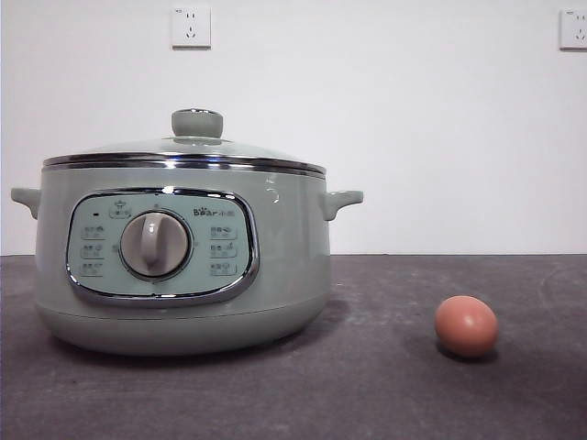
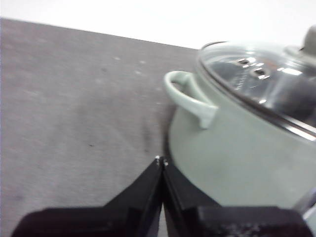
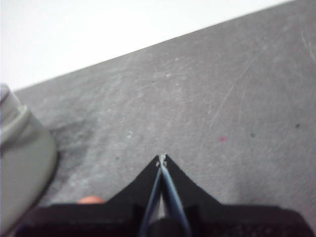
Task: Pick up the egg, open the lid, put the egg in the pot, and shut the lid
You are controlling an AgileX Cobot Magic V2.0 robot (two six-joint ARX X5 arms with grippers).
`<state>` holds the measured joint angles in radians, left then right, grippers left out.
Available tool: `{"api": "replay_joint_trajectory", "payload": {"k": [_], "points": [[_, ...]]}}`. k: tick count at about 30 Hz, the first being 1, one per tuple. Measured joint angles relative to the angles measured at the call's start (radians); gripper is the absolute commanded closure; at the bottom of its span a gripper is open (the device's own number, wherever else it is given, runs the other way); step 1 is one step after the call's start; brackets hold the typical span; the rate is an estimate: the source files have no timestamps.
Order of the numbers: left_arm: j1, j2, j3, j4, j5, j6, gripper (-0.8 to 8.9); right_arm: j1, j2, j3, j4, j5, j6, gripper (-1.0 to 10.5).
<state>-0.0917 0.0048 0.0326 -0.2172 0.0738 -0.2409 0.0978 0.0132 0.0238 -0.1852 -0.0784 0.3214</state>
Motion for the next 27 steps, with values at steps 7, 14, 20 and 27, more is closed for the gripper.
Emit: {"api": "replay_joint_trajectory", "payload": {"k": [7, 14, 20, 27], "points": [[0.000, 0.000, -0.001, 0.040, 0.019, -0.068, 8.22, 0.000, 0.000, 0.000, 0.000, 0.000, 0.111, 9.5], [0.000, 0.000, 0.039, 0.013, 0.083, -0.100, 8.21, 0.000, 0.040, 0.072, -0.024, 0.000, 0.140, 9.6], [0.000, 0.034, 0.206, -0.090, 0.083, -0.111, 8.20, 0.000, 0.148, 0.209, -0.034, -0.024, 0.140, 9.6], [0.000, 0.172, 0.374, -0.104, 0.096, -0.111, 8.21, 0.000, 0.324, 0.377, -0.039, -0.084, 0.121, 9.6]]}}
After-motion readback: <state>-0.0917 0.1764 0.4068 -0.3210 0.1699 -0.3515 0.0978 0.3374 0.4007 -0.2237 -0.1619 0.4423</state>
